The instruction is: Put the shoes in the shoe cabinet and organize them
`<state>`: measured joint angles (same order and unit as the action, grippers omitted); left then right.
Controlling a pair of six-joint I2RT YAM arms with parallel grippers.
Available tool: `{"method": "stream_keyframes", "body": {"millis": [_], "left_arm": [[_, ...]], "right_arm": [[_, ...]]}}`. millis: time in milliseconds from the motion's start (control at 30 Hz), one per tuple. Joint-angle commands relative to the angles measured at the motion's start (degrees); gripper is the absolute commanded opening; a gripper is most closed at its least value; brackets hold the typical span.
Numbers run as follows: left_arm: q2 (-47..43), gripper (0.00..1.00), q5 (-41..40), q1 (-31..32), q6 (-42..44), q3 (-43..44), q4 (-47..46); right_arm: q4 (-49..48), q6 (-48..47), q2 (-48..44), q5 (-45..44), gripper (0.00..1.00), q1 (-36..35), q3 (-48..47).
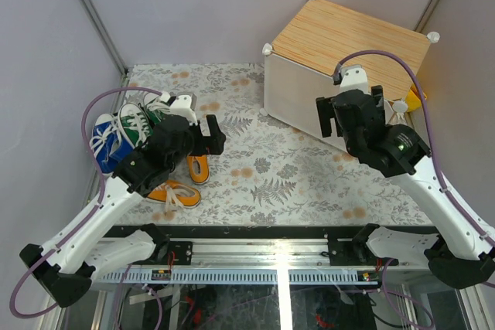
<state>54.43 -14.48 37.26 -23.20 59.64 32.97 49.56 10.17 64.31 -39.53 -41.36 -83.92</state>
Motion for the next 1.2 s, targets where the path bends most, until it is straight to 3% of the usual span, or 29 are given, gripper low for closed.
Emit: {"method": "stream_keyframes", "body": {"millis": [0, 133, 433, 667, 867, 1167], "left_arm": [[-0.4, 1.00, 1.3, 0.1, 1.0, -0.9, -1.8], [-0.2, 1.00, 1.6, 0.1, 0.9, -1.4, -2.1], [0.2, 1.00, 2.5, 0.1, 1.1, -1.5, -2.6], [0.3, 1.00, 2.9, 0.1, 1.4, -1.8, -2.6], [0.4, 1.00, 2.5, 0.1, 1.8, -2.0, -2.6], [0.5, 1.00, 2.1, 0.1, 1.7, -2.2, -2.6]], "right_arm": [[1.7, -6.6, -0.7, -10.9, 1.00, -0.2, -1.5], [-1.4, -11.0, -0.8, -13.8, 1.00, 2.0, -0.9], [-7.1, -13.9, 1.0, -7.9, 1.00, 10.7, 0.0], [-12.9, -14.2, 2.8, 1.6, 1.00, 18.6, 2.8], [-14.6, -13.8, 4.2, 8.4, 0.99, 21.5, 3.3], [-14.8, -12.0, 3.8, 11.6, 1.00, 23.0, 5.0]]}}
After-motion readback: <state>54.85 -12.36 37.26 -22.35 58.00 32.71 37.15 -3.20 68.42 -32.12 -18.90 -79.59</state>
